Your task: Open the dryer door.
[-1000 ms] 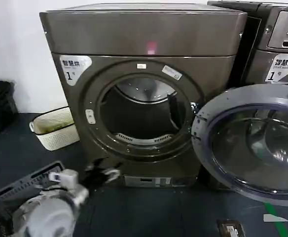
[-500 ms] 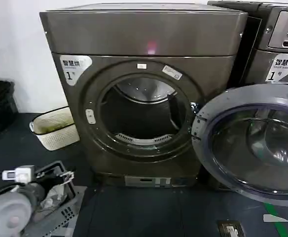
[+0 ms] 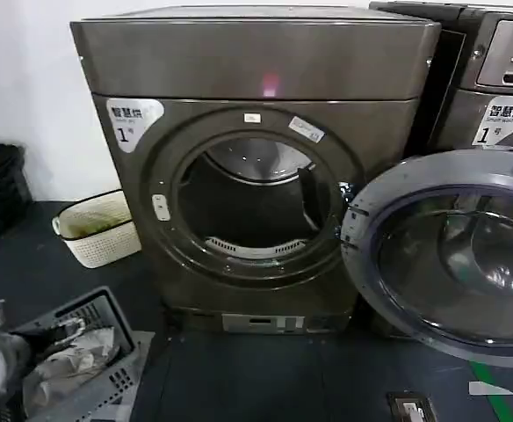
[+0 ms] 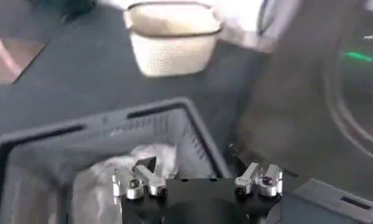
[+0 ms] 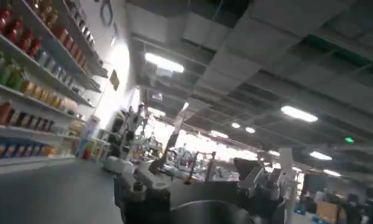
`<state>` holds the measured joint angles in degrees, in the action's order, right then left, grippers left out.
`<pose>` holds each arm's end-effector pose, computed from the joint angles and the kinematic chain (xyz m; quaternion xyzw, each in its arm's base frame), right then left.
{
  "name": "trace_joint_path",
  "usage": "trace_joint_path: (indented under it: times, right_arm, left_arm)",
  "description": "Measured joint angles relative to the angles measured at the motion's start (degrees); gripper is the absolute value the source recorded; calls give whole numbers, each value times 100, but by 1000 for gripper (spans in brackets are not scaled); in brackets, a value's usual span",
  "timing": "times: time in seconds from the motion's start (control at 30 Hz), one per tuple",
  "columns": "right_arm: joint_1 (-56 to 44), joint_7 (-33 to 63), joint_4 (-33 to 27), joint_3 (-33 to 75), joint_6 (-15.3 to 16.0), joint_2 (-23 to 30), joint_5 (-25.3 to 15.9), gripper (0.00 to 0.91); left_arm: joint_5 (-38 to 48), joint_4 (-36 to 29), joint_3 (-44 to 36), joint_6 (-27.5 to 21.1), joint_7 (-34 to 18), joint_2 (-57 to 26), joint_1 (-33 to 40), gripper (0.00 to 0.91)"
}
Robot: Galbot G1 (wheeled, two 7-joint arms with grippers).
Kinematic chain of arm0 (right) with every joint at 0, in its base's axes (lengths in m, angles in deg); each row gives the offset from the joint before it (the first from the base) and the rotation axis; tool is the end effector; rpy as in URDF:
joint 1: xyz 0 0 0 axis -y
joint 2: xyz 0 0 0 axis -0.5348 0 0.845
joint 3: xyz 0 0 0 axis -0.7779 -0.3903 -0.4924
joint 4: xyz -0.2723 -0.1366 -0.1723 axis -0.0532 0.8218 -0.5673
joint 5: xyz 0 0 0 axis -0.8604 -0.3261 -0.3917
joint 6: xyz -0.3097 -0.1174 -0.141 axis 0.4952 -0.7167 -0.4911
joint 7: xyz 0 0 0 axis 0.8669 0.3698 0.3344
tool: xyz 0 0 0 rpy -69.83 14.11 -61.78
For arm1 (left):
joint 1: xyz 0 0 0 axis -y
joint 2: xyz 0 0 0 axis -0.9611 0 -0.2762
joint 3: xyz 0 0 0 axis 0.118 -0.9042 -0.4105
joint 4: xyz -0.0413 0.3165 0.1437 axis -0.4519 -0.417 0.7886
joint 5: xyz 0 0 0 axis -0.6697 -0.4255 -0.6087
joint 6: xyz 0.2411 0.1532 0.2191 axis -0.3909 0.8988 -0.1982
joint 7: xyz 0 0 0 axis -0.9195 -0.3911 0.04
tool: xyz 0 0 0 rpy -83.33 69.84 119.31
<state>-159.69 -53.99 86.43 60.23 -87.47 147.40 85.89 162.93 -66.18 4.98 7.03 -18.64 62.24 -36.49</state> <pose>-0.1404 -0.4068 -0.2145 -0.7474 -0.6271 0.2190 0.0148 0.2641 0.1803 -0.1213 0.1278 -0.9189 0.0994 0.3598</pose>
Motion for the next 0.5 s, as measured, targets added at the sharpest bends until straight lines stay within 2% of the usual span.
trace_joint_path:
  times: [0.23, 0.37, 0.5]
  right_arm:
    - [-13, -113, 23, 0, -130, 26, 118, 907]
    - [-19, -168, -13, -3, -372, 63, 116, 907]
    - [-20, -232, -8, -10, -449, 111, 114, 907]
  left_arm:
    - [1543, 372, 57, 4, -1188, -333, 154, 907]
    - [2292, 626, 46, 6, -1507, -553, 302, 907]
    - [2749, 880, -51, 6, -1655, -728, 495, 907]
